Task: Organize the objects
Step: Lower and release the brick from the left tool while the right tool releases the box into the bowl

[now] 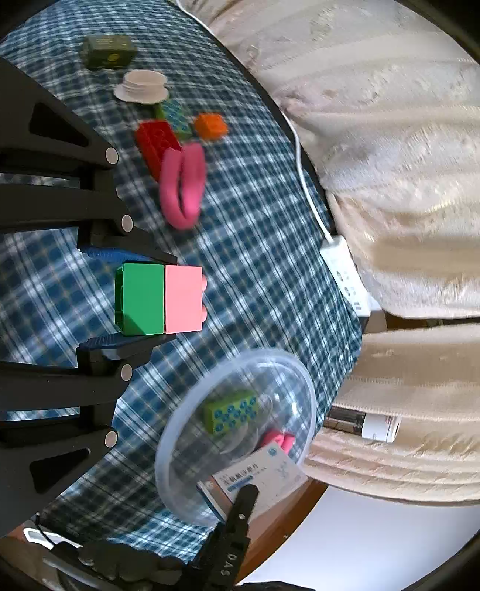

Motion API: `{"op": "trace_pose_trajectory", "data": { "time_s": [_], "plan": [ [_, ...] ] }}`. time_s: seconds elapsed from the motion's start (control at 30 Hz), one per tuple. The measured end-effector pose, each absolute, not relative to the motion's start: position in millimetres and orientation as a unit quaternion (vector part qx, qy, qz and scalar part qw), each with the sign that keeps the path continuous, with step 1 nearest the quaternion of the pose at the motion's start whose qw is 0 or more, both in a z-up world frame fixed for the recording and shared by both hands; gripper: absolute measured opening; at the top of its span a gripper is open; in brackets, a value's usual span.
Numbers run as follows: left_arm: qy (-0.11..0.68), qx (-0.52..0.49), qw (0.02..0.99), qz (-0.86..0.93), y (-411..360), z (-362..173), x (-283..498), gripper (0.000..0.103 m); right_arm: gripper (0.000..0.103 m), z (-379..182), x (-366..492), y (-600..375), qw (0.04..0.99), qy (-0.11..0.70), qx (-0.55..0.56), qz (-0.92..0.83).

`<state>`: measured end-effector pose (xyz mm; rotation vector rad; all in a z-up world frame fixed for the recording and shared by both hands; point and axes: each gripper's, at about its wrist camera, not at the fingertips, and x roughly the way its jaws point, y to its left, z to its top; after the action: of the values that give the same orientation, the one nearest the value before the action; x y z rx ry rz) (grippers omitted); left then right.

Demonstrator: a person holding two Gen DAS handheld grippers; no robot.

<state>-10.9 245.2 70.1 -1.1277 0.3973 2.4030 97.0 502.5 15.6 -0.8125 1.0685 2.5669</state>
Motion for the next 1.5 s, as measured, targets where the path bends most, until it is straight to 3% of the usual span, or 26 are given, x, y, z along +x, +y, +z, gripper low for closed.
{"op": "trace_pose_trajectory", "data": {
  "time_s": [0.77, 0.93, 1.5],
  "plan": [
    [0.153, -0.42, 0.281, 0.849, 321, 67, -37, 0.033, 0.02, 9, 97, 515, 0.111, 0.37, -0.28, 0.879],
    [0.135, -0.432, 0.286, 0.844, 324, 65, -44, 0.044, 0.02, 10, 95, 516, 0.111, 0.369, -0.28, 0.879],
    [0.131, -0.432, 0.295, 0.842, 321, 61, -43, 0.044, 0.023, 19, 77, 516, 0.111, 0.366, -0.277, 0.881]
  ]
}}
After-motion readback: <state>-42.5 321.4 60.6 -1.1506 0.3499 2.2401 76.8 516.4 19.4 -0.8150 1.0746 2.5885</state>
